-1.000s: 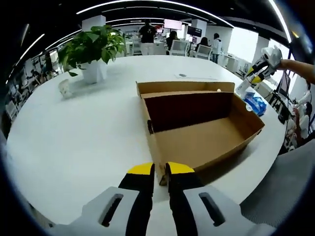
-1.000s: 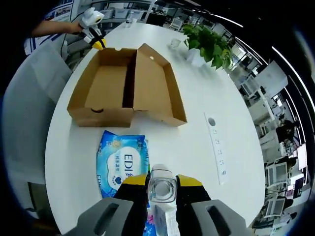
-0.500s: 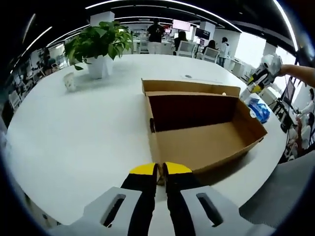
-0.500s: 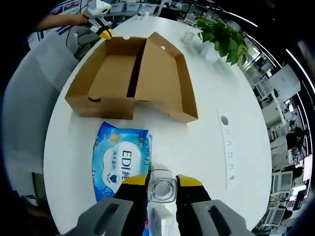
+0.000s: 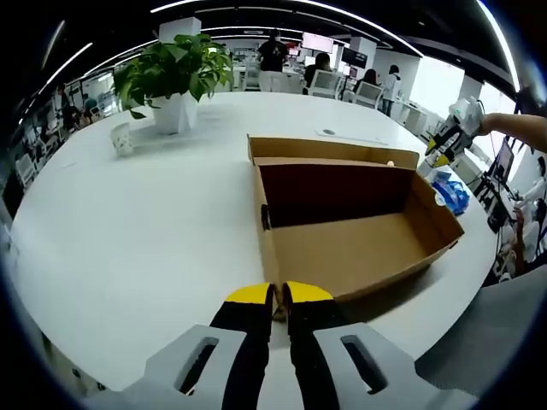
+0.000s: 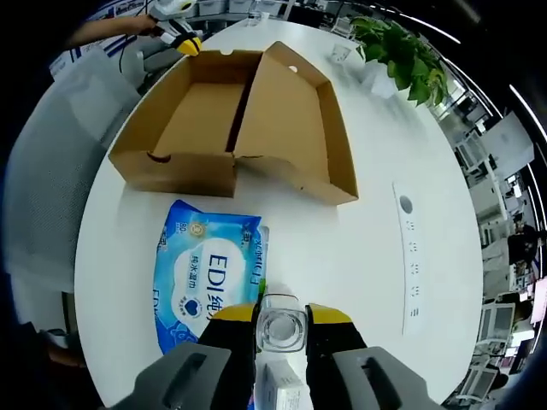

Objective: Operate the shoe box by opening the lid, removing the specified soft item, and placing it in the target area until the item is outside and the box remains undamaged.

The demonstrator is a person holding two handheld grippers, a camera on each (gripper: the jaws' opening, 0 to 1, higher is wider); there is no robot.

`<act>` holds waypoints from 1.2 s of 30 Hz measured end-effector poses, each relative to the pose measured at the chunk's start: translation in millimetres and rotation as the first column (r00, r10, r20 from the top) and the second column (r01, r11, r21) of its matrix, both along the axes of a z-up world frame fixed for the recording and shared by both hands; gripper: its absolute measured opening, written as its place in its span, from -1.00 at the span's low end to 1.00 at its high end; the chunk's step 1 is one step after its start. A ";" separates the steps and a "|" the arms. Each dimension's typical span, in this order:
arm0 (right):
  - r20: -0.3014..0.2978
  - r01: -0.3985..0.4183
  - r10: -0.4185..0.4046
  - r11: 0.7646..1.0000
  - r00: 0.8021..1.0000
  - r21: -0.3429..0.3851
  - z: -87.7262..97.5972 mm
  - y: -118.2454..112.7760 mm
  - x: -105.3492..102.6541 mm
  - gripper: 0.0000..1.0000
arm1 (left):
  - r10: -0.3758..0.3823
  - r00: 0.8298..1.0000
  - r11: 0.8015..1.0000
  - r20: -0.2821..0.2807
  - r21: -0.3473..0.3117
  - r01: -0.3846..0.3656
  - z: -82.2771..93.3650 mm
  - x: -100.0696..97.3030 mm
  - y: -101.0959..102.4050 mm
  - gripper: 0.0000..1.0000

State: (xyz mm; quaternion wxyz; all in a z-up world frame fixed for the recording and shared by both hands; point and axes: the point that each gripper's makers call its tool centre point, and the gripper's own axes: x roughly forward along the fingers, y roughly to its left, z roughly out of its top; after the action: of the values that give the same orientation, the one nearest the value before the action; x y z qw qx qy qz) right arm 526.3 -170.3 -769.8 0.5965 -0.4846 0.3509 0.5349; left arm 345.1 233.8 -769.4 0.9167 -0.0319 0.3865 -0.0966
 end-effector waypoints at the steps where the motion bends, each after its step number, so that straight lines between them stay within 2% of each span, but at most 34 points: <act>1: -0.005 0.000 0.000 1.000 1.000 -0.001 -0.4 0.1 0.2 -0.65 | 0.000 1.000 1.000 0.000 0.000 0.000 -0.2 0.3 0.4 -0.93; 10: -0.031 -0.001 0.001 1.000 1.000 -0.010 -1.1 0.7 1.2 -0.65 | -0.004 1.000 1.000 -0.005 0.004 0.004 -1.2 0.0 0.5 -0.93; 24: -0.025 0.020 -0.020 1.000 0.999 0.000 5.4 2.8 4.1 -0.64 | -0.008 1.000 1.000 -0.005 0.004 0.008 -1.3 -0.7 0.6 -0.93; 36: -0.020 0.083 -0.082 0.996 0.996 0.027 10.3 1.9 11.4 -0.63 | -0.012 1.000 1.000 -0.008 0.004 0.012 -2.1 0.5 2.9 -0.93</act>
State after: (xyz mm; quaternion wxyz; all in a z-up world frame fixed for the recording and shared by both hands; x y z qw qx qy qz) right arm 537.8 -168.4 -759.5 0.6216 -0.4563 0.3686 0.5192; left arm 345.6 236.7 -771.5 0.9145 -0.0282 0.3906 -0.1014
